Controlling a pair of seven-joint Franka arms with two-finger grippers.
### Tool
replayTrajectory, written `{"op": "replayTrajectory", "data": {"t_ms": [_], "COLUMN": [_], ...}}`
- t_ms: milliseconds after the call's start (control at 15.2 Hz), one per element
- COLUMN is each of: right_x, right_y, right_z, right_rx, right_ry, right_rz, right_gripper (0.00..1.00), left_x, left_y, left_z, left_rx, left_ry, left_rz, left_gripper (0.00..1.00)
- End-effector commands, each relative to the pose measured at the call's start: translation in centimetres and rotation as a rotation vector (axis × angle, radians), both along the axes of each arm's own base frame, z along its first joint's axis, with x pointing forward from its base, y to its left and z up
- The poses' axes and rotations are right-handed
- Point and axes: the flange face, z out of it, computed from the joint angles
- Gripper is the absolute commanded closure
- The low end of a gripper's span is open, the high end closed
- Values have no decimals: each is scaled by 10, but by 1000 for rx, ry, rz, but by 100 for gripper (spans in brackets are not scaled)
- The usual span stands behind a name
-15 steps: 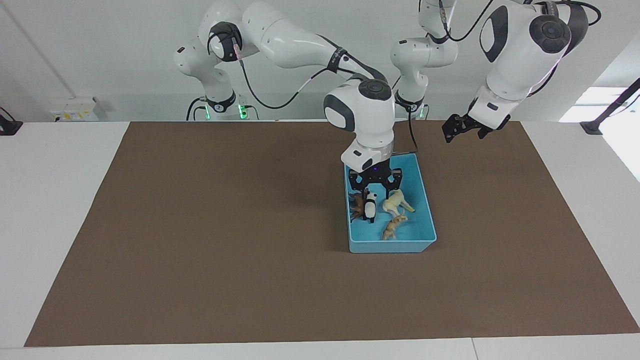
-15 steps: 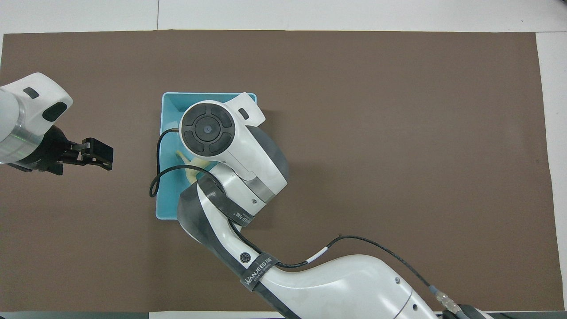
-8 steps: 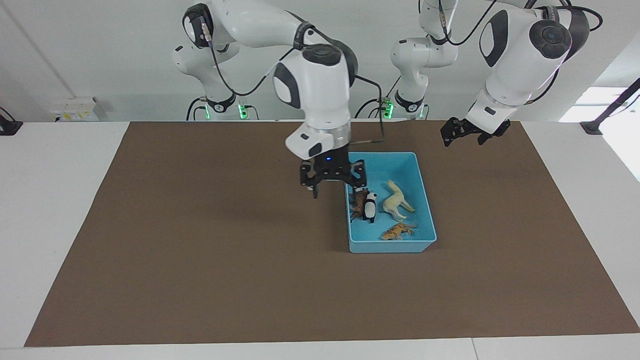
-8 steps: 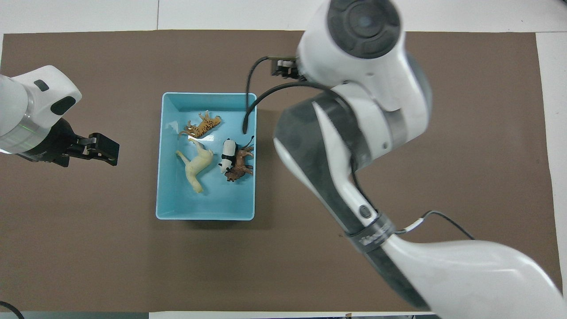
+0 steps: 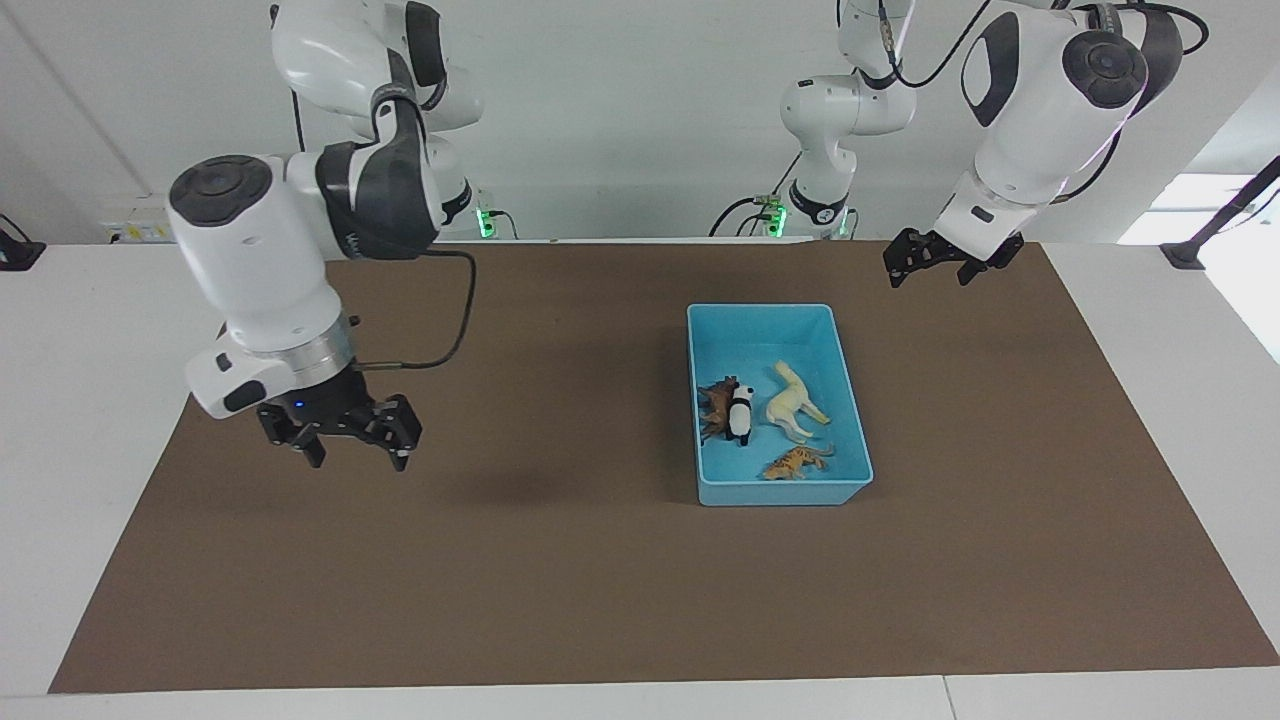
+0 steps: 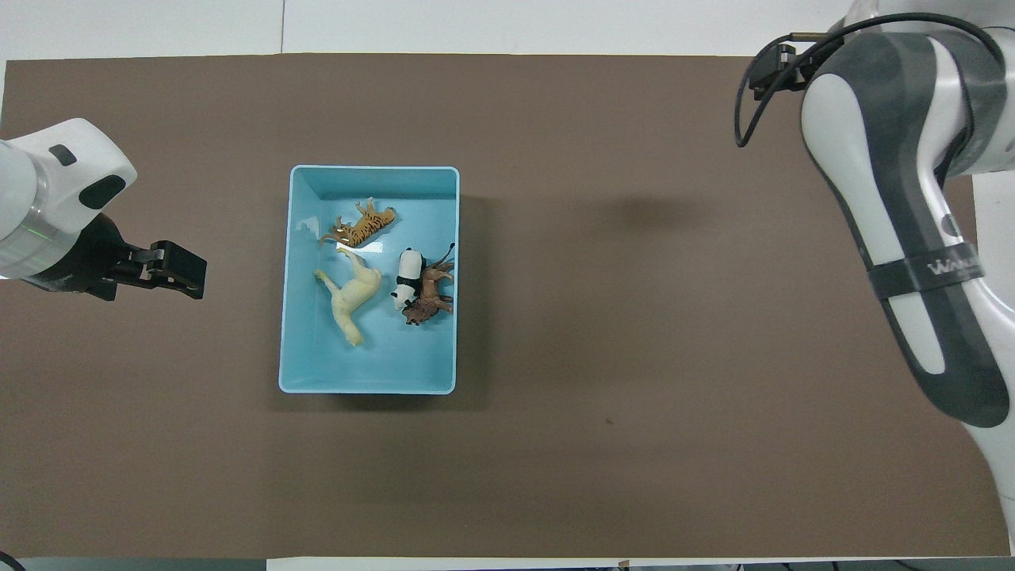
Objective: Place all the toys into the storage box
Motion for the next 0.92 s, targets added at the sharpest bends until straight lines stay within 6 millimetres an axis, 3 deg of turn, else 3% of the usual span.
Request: {"op": "replayTrajectory", "data": {"t_ms": [0,197,461,592,855], "right_x": [-18,-49,-113,-135,-152], "right_y": [-41,-76,-94,-98,-116], "right_z": [4,30,60,63,83], "right_rx": [15,26,54,59,49], "right_ry": [64,79,94,131,206], "right_rz": [14,23,13,14,36], "right_gripper": [0,0,0,0,0], "left_x": [-6,-6,1,4,2], "left_y": [2,6,5,5,4], "left_z": [2,4,9,14,17], "left_rx": [-5,-9,-29,-36,-34], "left_ry": [-2,-1,-62,-87,-95], "left_rz": [-11,2,5,3,3], "left_gripper": [0,0,0,0,0]}}
